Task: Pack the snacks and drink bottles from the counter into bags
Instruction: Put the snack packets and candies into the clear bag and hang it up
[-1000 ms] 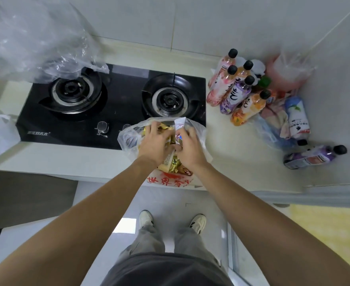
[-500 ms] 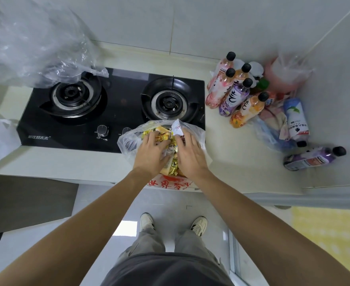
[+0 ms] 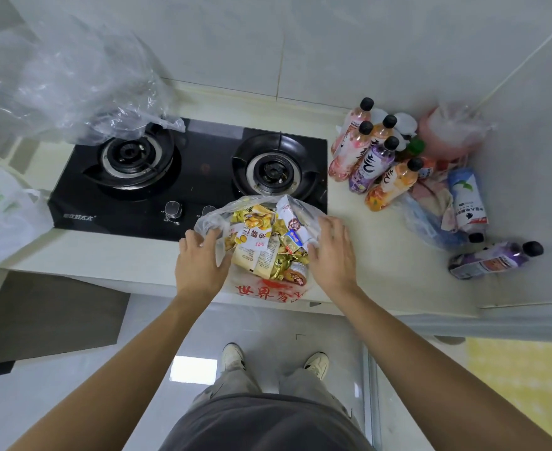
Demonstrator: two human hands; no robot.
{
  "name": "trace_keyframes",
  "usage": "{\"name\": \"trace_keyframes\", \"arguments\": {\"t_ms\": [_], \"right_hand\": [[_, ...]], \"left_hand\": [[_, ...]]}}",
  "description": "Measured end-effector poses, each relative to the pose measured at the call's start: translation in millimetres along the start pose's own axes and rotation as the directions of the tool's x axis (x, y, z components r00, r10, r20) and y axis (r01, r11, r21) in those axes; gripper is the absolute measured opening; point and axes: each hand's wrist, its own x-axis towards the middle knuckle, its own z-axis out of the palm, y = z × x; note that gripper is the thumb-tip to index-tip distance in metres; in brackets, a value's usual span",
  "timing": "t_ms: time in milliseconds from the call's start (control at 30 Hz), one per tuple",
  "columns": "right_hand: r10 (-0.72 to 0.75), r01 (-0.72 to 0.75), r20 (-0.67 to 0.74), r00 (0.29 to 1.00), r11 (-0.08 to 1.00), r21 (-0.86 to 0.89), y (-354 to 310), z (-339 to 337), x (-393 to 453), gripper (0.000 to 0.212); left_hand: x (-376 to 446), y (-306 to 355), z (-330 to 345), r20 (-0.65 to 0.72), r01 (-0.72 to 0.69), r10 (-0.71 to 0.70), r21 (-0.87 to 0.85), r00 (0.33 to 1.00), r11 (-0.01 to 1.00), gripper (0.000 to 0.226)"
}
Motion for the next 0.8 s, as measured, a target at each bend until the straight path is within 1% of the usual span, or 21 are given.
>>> {"name": "trace_keyframes", "arguments": {"t_ms": [100, 200, 267, 333, 433, 467, 500, 533, 600, 633, 733, 800], "right_hand": [[0.162, -0.163, 0.019, 0.987, 0.982, 0.092, 3.4, 5.0, 4.3, 0.046], [0.282, -0.288, 0.058, 0.958, 0.932, 0.222, 5.6, 8.0, 10.1, 0.026], [0.294, -0.309, 0.098, 0.951, 0.918, 0.250, 5.3, 7.3, 12.1, 0.017], [0.260, -0.281, 0.115, 0.959, 0.928, 0.243, 4.4, 6.5, 11.6, 0.024], [0.228, -0.255, 0.128, 0.965, 0.930, 0.264, 1.6, 5.2, 10.6, 0.032], [0.222, -0.251, 0.132, 0.966, 0.930, 0.269, 0.6, 4.8, 10.8, 0.034], [0.216, -0.247, 0.139, 0.966, 0.930, 0.273, 0.2, 5.2, 10.6, 0.035], [0.209, -0.244, 0.148, 0.967, 0.929, 0.279, -0.8, 5.1, 10.1, 0.036], [0.202, -0.246, 0.175, 0.964, 0.926, 0.286, -2.1, 5.6, 8.6, 0.037], [0.199, -0.247, 0.185, 0.962, 0.925, 0.288, -2.4, 6.0, 7.7, 0.038], [0.196, -0.251, 0.202, 0.960, 0.919, 0.304, -1.6, 8.0, 7.4, 0.041], [0.182, -0.244, 0.212, 0.960, 0.916, 0.320, -2.6, 6.0, 7.8, 0.042]], "left_hand": [[5.5, 2.0, 4.3, 0.163, 0.111, -0.100, -0.061, 0.982, 0.992, 0.046], [10.2, 4.8, 7.1, 0.212, 0.161, -0.118, -0.199, 0.970, 0.967, 0.042], [13.5, 7.0, 7.7, 0.229, 0.204, -0.147, -0.246, 0.962, 0.948, 0.045], [16.7, 8.7, 6.9, 0.251, 0.284, -0.211, -0.303, 0.945, 0.910, 0.050], [18.9, 6.1, 6.7, 0.280, 0.423, -0.330, -0.411, 0.902, 0.808, 0.059], [18.7, 4.4, 6.2, 0.281, 0.450, -0.358, -0.417, 0.890, 0.790, 0.058], [19.0, 2.0, 6.6, 0.286, 0.466, -0.376, -0.392, 0.881, 0.793, 0.055], [19.4, -0.5, 7.6, 0.299, 0.463, -0.372, -0.344, 0.879, 0.817, 0.052], [20.6, -3.4, 9.9, 0.320, 0.405, -0.325, -0.230, 0.890, 0.885, 0.047], [21.6, -4.4, 11.4, 0.322, 0.392, -0.315, -0.212, 0.893, 0.895, 0.048], [25.8, -3.8, 10.3, 0.336, 0.436, -0.347, -0.244, 0.876, 0.866, 0.059], [28.3, -2.5, 6.9, 0.321, 0.420, -0.340, -0.229, 0.884, 0.878, 0.057]]}}
